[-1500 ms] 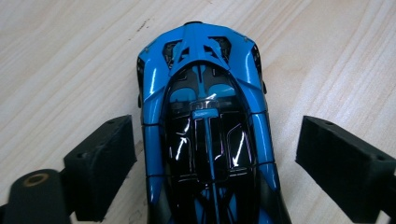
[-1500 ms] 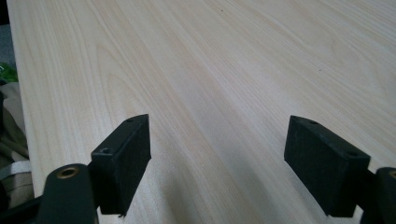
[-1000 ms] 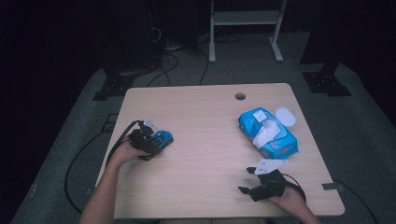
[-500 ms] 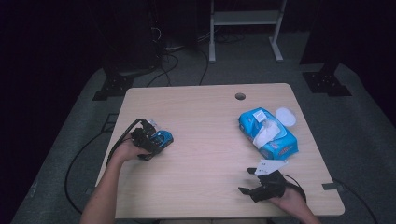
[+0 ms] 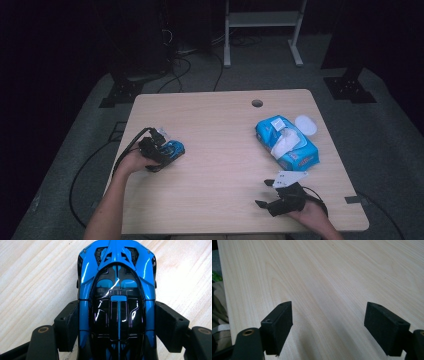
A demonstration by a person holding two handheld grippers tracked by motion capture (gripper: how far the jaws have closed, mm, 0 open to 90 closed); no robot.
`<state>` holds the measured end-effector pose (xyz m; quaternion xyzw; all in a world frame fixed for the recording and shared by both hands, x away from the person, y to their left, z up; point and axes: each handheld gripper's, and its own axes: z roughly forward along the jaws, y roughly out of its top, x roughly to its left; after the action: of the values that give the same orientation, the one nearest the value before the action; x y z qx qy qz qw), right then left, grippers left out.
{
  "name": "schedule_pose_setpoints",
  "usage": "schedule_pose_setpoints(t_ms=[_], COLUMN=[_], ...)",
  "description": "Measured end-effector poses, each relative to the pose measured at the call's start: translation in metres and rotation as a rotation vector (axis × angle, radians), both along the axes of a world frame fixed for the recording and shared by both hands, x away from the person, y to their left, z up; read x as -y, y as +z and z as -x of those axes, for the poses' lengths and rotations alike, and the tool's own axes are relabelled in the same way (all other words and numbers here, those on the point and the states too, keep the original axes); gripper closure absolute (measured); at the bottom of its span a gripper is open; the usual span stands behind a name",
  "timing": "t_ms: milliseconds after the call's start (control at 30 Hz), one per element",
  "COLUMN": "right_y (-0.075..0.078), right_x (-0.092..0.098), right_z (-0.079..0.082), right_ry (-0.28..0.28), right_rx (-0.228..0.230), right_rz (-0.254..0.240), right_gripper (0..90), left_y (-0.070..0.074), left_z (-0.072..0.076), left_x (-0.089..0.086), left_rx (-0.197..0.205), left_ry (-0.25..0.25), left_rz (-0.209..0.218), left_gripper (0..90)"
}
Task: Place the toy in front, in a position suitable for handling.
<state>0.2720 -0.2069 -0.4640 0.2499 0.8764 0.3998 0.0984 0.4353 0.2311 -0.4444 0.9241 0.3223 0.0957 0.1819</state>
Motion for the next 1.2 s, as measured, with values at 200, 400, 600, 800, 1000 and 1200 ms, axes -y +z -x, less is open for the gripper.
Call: schedule_pose_setpoints(t_ms=[200, 400, 600, 800, 1000, 1200], right_y=[0.0, 0.0, 0.001, 0.002, 0.003, 0.006], right_x=[0.0, 0.001, 0.001, 0.003, 0.009, 0.019], right_z=[0.0, 0.0, -0.001, -0.003, -0.004, -0.003], right_ry=[0.0, -0.002, -0.008, -0.018, -0.039, -0.069], right_rx=[0.001, 0.0, 0.004, 0.007, 0.013, 0.016], right_rz=[-0.001, 0.0, -0.005, -0.009, -0.02, -0.048], right_gripper=[21.8, 21.8, 21.8, 21.8, 21.8, 21.9], left_y=[0.001, 0.007, 0.023, 0.043, 0.048, 0.044], left_z=[0.0, 0.002, 0.01, 0.019, 0.029, 0.04], left_x=[0.0, -0.005, -0.002, 0.022, 0.058, 0.093], left_rx=[0.007, 0.021, 0.055, 0.095, 0.11, 0.098], left_ry=[-0.003, 0.006, -0.019, -0.098, -0.194, -0.278], left_rz=[-0.002, 0.02, 0.043, 0.075, 0.089, 0.096], left_gripper=[28.2, 28.2, 28.2, 28.2, 28.2, 28.2])
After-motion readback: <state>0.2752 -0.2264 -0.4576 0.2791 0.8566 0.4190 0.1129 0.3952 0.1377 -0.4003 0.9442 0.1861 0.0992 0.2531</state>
